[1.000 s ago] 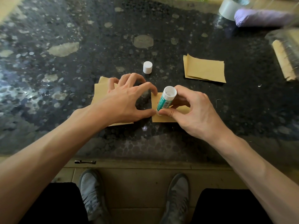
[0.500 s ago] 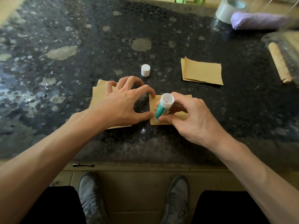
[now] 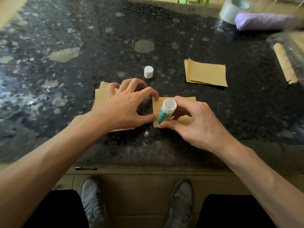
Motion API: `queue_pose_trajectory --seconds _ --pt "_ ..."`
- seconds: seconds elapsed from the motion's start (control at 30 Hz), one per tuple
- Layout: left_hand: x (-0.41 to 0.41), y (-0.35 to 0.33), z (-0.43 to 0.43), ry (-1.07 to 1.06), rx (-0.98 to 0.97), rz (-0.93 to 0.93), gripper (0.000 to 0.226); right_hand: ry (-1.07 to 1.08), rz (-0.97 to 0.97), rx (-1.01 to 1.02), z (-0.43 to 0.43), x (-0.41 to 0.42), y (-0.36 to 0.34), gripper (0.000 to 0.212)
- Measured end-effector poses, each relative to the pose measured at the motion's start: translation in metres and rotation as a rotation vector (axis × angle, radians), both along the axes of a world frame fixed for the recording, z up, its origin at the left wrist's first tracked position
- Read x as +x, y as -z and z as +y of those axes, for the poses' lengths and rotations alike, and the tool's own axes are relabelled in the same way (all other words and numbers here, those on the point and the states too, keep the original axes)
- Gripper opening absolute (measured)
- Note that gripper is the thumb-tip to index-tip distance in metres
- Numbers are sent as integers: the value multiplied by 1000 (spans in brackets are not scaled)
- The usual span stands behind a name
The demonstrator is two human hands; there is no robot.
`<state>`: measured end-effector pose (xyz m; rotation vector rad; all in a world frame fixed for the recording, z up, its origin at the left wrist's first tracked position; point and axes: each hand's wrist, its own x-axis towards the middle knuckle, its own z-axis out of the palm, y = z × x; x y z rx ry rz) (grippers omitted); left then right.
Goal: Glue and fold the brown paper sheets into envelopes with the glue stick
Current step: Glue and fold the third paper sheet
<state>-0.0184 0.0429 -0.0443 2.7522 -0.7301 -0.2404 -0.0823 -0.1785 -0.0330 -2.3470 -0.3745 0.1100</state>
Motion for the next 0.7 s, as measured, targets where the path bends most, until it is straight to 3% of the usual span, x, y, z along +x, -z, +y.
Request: queue_pose_trajectory --seconds 0.2,0.3,0.37,0.5,0.7 --pt "0 0 0 -1 1 7 57 30 37 89 0 -3 -1 38" --pt "0 0 0 -2 -19 4 55 79 137 322 -5 -1 -3 28" --pt "0 -1 0 -3 -14 17 55 164 106 420 -11 3 -3 25" --pt "0 -2 0 -3 -10 23 56 212 3 245 -12 13 5 37" --pt "0 -2 0 0 -7 26 57 125 -56 89 -3 17 12 38"
